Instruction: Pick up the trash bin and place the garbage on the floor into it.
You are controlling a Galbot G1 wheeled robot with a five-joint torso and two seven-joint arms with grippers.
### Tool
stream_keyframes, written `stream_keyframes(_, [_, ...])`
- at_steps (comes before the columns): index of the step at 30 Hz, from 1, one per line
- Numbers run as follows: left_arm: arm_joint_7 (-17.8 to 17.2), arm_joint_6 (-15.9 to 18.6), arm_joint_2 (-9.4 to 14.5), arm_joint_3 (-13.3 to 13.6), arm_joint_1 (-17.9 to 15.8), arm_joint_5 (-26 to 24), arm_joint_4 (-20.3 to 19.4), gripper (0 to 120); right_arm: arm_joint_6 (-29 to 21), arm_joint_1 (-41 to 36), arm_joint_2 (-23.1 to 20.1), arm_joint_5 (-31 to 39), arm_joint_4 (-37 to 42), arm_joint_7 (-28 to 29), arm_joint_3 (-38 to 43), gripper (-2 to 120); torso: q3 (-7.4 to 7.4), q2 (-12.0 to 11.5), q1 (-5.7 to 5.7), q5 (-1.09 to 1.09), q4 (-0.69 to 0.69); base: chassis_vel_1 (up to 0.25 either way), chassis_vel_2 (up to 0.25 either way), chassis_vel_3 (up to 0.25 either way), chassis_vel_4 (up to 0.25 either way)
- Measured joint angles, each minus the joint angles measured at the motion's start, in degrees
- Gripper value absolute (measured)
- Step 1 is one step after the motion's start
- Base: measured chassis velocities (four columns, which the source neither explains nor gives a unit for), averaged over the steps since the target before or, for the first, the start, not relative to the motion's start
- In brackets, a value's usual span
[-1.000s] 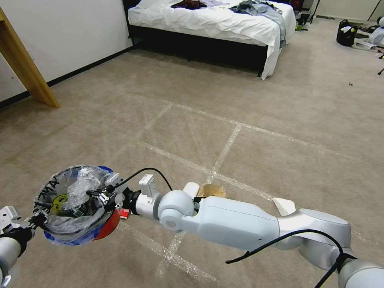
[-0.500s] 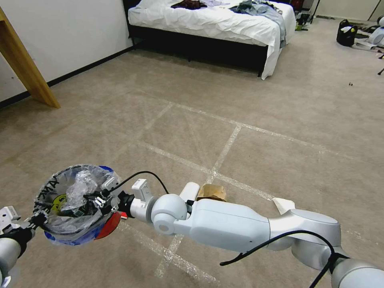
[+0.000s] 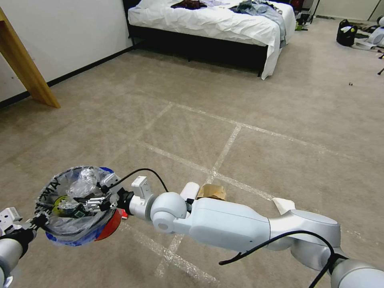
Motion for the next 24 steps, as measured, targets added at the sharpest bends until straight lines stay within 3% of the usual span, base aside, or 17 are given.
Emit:
stream_keyframes(4, [0.0, 0.0, 0.0, 0.0, -0.1, 0.0, 0.0, 1, -0.2, 0.8, 0.4, 0.0, -0.1, 0.0, -1.0, 99, 0.00, 0.0, 0.00, 0.00, 0.00, 0.000, 0.000, 0.000, 0.000])
stream_keyframes(24, [0.2, 0.0, -0.5, 0.2, -0.3, 0.2, 0.0, 1, 0.5, 2.5, 1.7, -5.9, -1.7, 0.9, 0.6, 100, 0.00, 0.0, 0.00, 0.00, 0.00, 0.000, 0.000, 0.000, 0.000])
